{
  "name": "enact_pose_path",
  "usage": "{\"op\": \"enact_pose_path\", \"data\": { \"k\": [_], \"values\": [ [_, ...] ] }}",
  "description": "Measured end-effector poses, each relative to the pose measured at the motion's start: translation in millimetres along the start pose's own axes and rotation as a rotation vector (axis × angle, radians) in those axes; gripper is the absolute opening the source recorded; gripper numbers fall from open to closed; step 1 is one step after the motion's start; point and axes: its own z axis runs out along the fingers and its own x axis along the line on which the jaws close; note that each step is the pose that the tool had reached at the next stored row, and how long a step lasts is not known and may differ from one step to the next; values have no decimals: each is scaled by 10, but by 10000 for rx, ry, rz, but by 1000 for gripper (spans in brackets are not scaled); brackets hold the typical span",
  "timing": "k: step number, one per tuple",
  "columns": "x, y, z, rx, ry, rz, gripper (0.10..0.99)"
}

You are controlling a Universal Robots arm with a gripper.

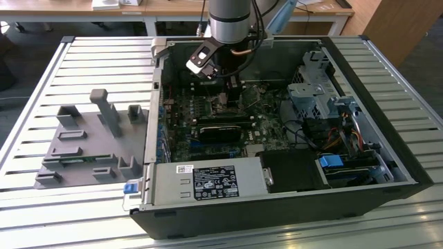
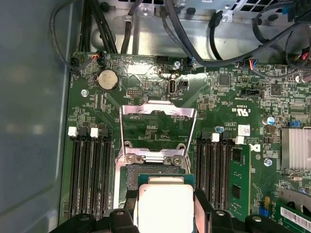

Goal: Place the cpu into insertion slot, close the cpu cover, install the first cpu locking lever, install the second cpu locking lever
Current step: 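Place the cpu into insertion slot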

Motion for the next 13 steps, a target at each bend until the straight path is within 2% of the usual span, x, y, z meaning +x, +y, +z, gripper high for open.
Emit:
{"op": "enact_pose_path", "data": {
  "k": [13],
  "values": [
    [9, -11, 142, 0, -2, 0, 541]
  ]
}}
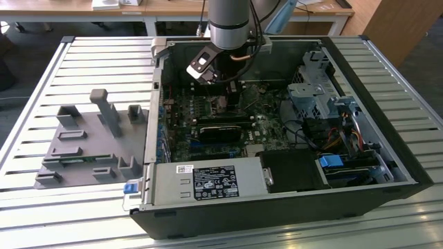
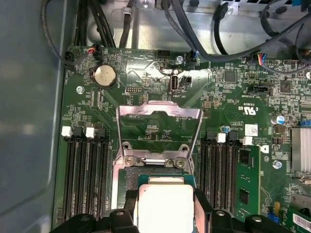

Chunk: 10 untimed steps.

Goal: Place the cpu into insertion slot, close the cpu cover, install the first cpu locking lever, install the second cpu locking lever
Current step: 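Place the cpu into insertion slot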

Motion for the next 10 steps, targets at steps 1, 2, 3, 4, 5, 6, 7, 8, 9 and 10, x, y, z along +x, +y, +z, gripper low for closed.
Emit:
{"op": "enact_pose_path", "data": {
  "k": [1, 2, 3, 4, 5, 6, 7, 8, 9, 10],
  "values": [
    [1, -1, 6, 0, -3, 0, 541],
    [3, -1, 9, 0, -14, 1, 541],
    [5, -1, 12, 1, -24, 0, 541],
    [7, -1, 14, 2, -33, -3, 541],
    [9, -1, 17, 2, -39, -2, 541],
    [12, -1, 19, 1, -43, -3, 541],
    [15, -1, 20, 1, -50, -3, 541],
    [19, -1, 21, 1, -54, -4, 541],
    [23, -1, 21, 2, -59, -4, 541],
    [25, -1, 20, 3, -61, -5, 541]
  ]
}}
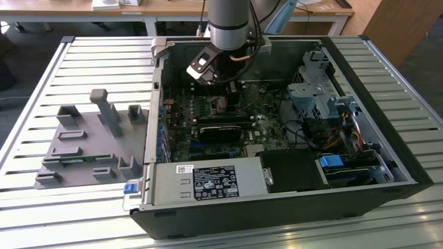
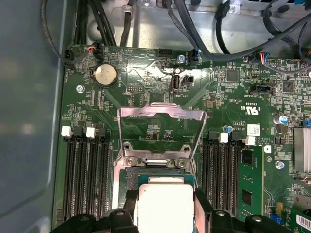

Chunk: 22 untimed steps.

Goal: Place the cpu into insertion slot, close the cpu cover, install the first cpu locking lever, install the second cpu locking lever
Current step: 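Place the cpu into insertion slot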

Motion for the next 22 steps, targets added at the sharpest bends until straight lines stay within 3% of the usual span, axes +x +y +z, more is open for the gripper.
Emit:
{"op": "enact_pose_path", "data": {
  "k": [12, 22],
  "values": [
    [37, -3, 7, -1, -4, 46, 541],
    [54, -7, 59, 3, -10, 101, 541]
  ]
}}
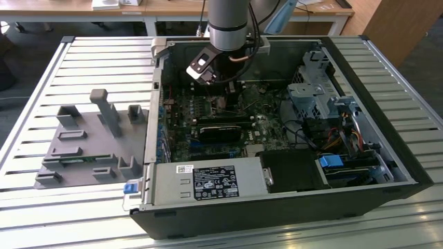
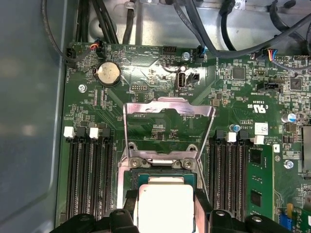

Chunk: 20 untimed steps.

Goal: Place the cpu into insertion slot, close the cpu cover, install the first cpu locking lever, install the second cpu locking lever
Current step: 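Place the cpu into insertion slot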

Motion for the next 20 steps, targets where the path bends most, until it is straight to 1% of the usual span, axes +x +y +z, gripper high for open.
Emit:
{"op": "enact_pose_path", "data": {
  "k": [3, 6, 10, 13, 20],
  "values": [
    [1, -1, 16, 0, -2, -5, 541],
    [2, -3, 32, 0, -28, -7, 541],
    [3, -7, 55, 0, -94, -15, 541],
    [4, -13, 69, -1, -126, -47, 541],
    [24, -23, 85, 0, -144, -56, 541]
  ]
}}
